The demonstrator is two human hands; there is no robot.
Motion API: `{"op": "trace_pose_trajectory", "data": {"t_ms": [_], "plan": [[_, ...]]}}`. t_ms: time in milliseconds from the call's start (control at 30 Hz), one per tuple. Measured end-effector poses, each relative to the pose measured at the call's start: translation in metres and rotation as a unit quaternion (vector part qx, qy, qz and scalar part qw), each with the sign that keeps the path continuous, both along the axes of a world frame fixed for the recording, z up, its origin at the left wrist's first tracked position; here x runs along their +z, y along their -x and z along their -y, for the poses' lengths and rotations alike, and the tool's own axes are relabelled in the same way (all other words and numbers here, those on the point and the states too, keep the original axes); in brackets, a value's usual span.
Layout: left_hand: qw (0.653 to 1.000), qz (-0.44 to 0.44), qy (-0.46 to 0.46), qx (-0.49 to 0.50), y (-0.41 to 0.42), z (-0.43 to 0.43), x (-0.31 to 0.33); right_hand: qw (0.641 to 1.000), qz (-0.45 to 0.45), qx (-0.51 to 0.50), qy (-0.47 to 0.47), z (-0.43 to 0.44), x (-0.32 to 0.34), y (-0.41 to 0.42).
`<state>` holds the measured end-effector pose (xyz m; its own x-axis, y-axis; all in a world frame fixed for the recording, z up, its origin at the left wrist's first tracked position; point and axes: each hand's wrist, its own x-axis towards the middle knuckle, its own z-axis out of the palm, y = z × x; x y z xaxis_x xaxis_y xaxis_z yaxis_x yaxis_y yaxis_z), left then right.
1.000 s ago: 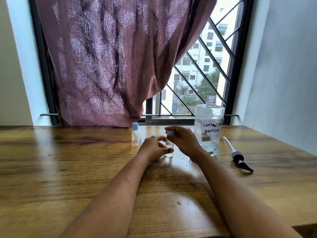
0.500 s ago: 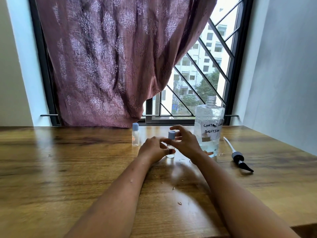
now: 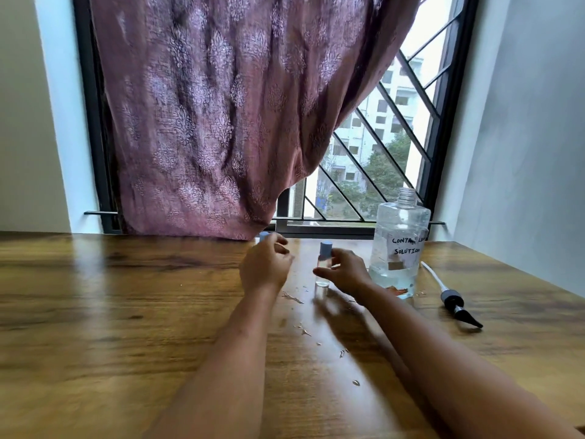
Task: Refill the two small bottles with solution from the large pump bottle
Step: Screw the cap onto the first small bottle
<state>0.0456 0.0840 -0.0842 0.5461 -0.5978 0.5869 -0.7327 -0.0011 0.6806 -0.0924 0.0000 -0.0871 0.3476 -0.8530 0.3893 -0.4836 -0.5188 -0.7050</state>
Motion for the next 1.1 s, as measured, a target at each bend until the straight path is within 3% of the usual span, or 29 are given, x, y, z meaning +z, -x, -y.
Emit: {"op": "trace_pose_trajectory", "data": {"t_ms": [67,133,333,733,933,1033,1100], "plan": [[0.996,-0.017,0.065,0.054,-0.006,-0.003,-0.001,1.000,-0.017,-0.007,-0.001,0.005,0.004,-0.006],[0.992,-0.041,0.073,0.095,-0.011,-0.004,-0.002,1.000,-0.011,-0.014,-0.012,0.009,0.006,-0.013],[0.981,-0.135,-0.103,0.097,-0.021,0.003,-0.006,0.999,-0.002,-0.024,-0.021,0.024,0.003,-0.030],[0.970,-0.050,-0.208,0.115,-0.011,0.015,-0.010,0.998,-0.025,-0.026,-0.053,0.025,-0.007,-0.031],[0.972,-0.025,-0.190,0.135,-0.008,0.014,-0.008,0.988,0.085,-0.052,-0.115,0.009,0.011,-0.012],[0.986,-0.024,-0.142,0.089,-0.004,0.017,-0.005,0.989,0.126,-0.064,-0.050,0.003,0.014,0.002],[0.995,-0.027,-0.096,0.009,0.002,0.019,-0.002,0.988,0.154,-0.027,-0.019,-0.007,0.017,0.010]]}}
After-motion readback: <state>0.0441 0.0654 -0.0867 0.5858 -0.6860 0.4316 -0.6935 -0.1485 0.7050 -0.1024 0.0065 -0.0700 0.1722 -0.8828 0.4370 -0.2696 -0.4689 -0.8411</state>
